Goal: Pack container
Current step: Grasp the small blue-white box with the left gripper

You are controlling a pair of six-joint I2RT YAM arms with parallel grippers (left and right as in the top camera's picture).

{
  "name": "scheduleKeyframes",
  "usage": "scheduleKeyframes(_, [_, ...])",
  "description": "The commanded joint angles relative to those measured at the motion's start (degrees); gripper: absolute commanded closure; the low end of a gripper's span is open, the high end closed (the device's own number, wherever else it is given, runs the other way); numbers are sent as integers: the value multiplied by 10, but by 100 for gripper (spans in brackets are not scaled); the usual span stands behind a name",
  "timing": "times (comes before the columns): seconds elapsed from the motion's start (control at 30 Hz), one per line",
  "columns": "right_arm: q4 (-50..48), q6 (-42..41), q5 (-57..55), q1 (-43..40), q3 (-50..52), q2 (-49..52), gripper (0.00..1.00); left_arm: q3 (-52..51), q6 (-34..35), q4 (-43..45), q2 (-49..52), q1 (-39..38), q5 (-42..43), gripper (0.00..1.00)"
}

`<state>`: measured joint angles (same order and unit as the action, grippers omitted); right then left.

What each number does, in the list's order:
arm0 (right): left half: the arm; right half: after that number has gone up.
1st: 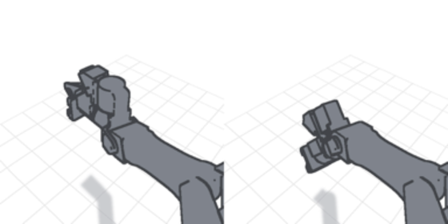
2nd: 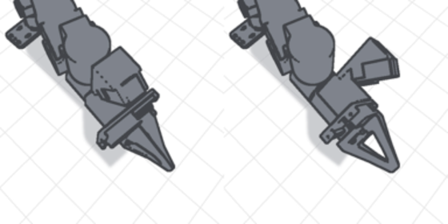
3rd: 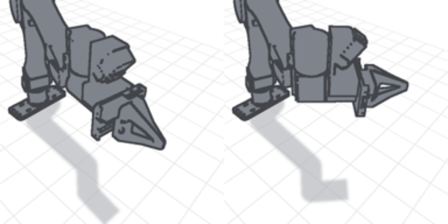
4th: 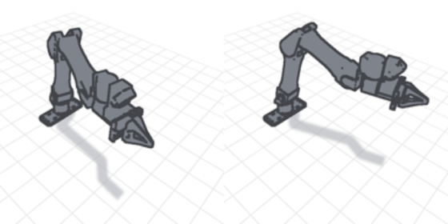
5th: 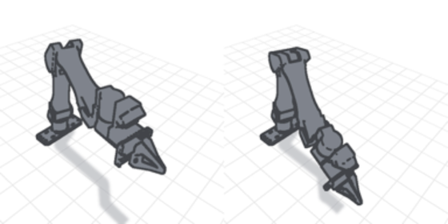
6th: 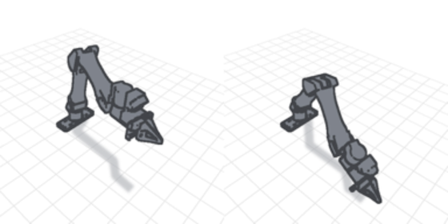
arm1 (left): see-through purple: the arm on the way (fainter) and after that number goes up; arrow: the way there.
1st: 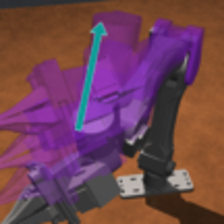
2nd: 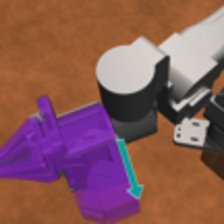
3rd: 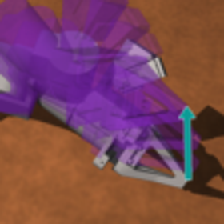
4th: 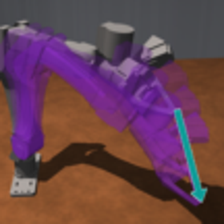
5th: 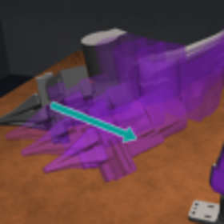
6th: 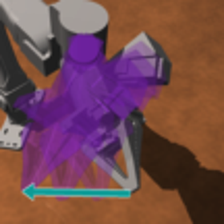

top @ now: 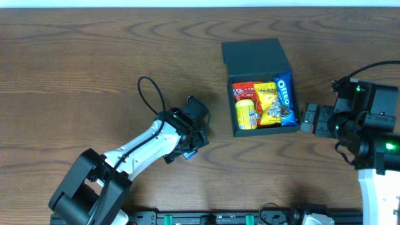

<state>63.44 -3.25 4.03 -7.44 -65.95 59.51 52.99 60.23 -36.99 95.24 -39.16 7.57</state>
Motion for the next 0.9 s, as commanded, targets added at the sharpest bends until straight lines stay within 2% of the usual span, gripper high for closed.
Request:
scheduleKeyframes(0.0, [0,1,1,-4,-7,-1,1,-2,7,0,11,0,-21,5])
scheduleKeyframes(0.87, [0,1,1,-4,-7,-1,1,-4,3,12,12,-2,-53,5])
